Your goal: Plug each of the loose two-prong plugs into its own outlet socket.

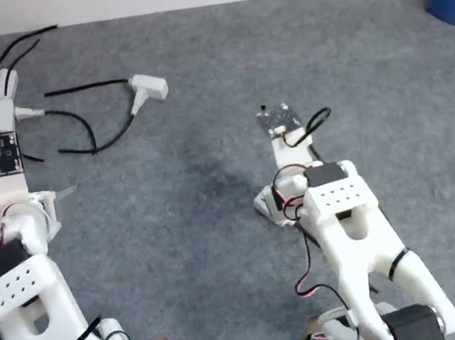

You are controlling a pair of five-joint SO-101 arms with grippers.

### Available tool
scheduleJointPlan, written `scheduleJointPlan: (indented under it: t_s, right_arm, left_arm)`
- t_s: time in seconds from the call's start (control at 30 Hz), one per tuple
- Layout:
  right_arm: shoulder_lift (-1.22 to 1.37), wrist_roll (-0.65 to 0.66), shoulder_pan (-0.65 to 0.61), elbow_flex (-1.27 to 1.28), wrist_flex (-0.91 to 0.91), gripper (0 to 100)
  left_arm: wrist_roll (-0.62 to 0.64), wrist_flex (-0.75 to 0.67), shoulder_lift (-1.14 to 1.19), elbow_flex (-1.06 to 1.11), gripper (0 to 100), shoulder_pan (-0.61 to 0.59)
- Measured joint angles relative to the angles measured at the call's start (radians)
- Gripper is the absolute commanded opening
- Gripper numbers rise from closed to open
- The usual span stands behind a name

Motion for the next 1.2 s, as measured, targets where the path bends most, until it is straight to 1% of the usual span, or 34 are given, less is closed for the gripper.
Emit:
scheduleJointPlan:
  t_s: [0.1, 0.17, 0.43, 0.5, 0.57, 0.67, 0.73, 0.83, 0.9, 1.0, 1.07, 1.13, 1.2]
  right_arm:
    - [-0.063, -0.006, 0.009, -0.023, 0.107, 48.5]
    - [-0.135, -0.006, 0.003, -0.068, 0.161, 54.6]
    - [-0.374, -0.015, 0.012, -0.150, 0.242, 55.6]
    - [-0.463, -0.040, 0.034, -0.183, 0.273, 55.6]
    - [-0.551, -0.068, 0.087, -0.226, 0.310, 55.6]
    - [-0.628, -0.089, 0.256, -0.269, 0.368, 55.6]
    - [-0.626, -0.068, 0.417, -0.256, 0.384, 55.6]
    - [-0.617, -0.018, 0.649, -0.157, 0.362, 55.6]
    - [-0.617, 0.020, 0.761, -0.068, 0.330, 55.6]
    - [-0.640, 0.063, 0.862, 0.077, 0.259, 55.6]
    - [-0.678, 0.083, 0.914, 0.175, 0.207, 55.6]
    - [-0.727, 0.095, 0.962, 0.261, 0.161, 55.6]
    - [-0.783, 0.095, 0.999, 0.325, 0.126, 55.6]
  left_arm:
    - [0.000, 0.000, 0.000, 0.000, 41, 0.000]
    - [0.000, 0.000, 0.000, 0.000, 41, 0.000]
    - [0.000, 0.006, 0.000, 0.000, 41, 0.003]
    - [0.000, 0.049, 0.000, 0.000, 41, 0.041]
    - [0.000, 0.106, 0.000, 0.000, 41, 0.104]
    - [-0.006, 0.178, 0.000, 0.000, 41, 0.216]
    - [-0.041, 0.216, 0.000, 0.000, 40, 0.318]
    - [-0.152, 0.316, 0.006, -0.021, 36, 0.512]
    - [-0.221, 0.396, 0.037, -0.074, 34, 0.671]
    - [-0.296, 0.483, 0.137, -0.195, 34, 0.918]
    - [-0.338, 0.502, 0.247, -0.284, 36, 1.045]
    - [-0.374, 0.503, 0.382, -0.385, 36, 1.120]
    - [-0.413, 0.509, 0.540, -0.497, 36, 1.163]
